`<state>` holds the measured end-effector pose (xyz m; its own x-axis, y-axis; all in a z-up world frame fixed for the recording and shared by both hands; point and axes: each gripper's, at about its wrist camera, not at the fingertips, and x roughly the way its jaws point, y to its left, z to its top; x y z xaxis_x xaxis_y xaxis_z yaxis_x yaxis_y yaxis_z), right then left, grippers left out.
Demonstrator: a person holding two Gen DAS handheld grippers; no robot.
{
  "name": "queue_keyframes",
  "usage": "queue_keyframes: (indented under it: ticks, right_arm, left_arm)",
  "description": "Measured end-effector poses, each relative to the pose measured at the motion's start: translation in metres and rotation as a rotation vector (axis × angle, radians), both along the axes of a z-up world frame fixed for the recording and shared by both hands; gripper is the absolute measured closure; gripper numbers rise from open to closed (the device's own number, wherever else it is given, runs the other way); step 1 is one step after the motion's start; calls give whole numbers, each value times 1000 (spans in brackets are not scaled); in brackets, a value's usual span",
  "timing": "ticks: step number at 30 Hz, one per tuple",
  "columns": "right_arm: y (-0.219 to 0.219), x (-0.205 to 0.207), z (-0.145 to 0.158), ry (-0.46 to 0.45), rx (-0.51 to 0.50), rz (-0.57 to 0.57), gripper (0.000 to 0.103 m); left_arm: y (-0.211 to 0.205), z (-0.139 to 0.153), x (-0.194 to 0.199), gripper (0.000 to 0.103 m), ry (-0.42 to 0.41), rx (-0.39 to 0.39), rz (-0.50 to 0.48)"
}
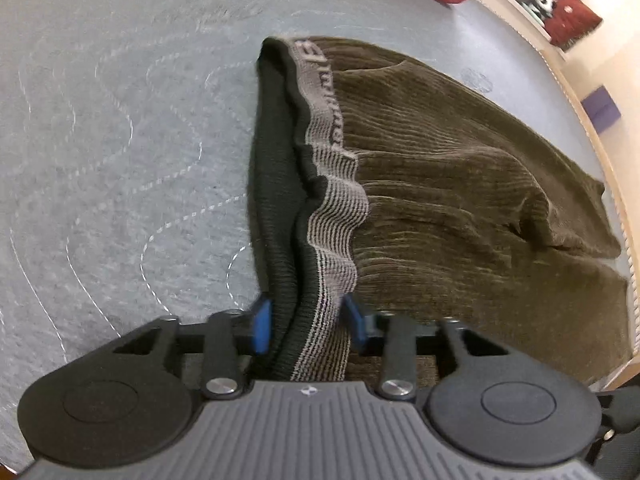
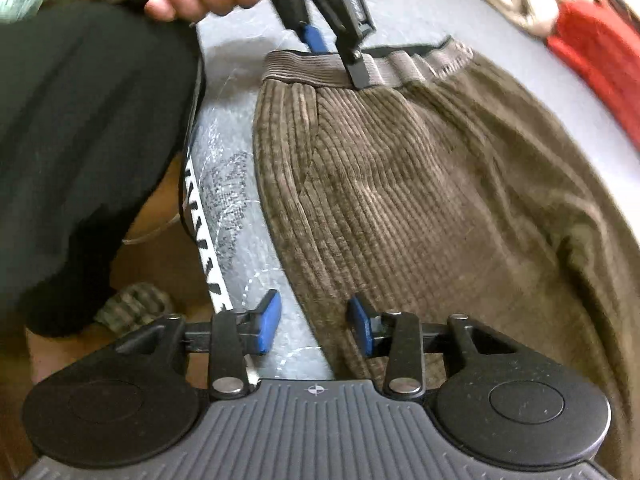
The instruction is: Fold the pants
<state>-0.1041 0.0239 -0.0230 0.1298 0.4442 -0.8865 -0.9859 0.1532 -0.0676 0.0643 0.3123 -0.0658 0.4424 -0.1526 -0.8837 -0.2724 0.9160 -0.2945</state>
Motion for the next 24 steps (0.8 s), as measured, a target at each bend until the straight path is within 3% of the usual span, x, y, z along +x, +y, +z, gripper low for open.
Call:
queue_keyframes:
  ticks: [2,3,5,8,10,13,15,17,18,20,22,23,24]
  right_arm:
    - [0,0,3,-6,11,-2,97]
    - [-1,1,7,6,26,-8,100]
    - [-3,2,15,12,68,-7,101]
    - [-4,2,18,17,93,11,101]
    - [-6,7,11,54,64,-21,100]
    - [-7,12,20,83,96,-60,99]
    - [-14,29,38,150,188,-154,97]
    - [-23,47,48,203,257,-265,77]
    - [-25,52,48,195,257,-305,73]
    - [-25,56,38,140,187,-339,71]
    - [-21,56,15,132,44,-339,71]
    - [-19,55,1,141,-45,-338,71]
    - [-20,54,-8,145,-90,-336,70]
  left_arm:
    - [-5,8,-5,83,-45,49,15]
    - [-8,15,-10,84,-85,82,28]
    - [-14,27,-21,85,-153,123,33]
    - [-12,20,-17,83,-56,109,26]
    - [-14,17,-13,71,-4,158,46]
    - [-24,38,-26,68,-157,271,88]
    - [-37,50,-38,66,-252,331,66]
    - [-45,58,-46,66,-299,331,-14]
    - [-49,58,-46,66,-299,315,-58]
    - [-58,55,-40,66,-249,288,-133]
    - [-65,40,-26,66,-94,248,-193]
    - [-69,28,-18,66,24,219,-217]
    - [-74,22,-15,66,74,224,-234]
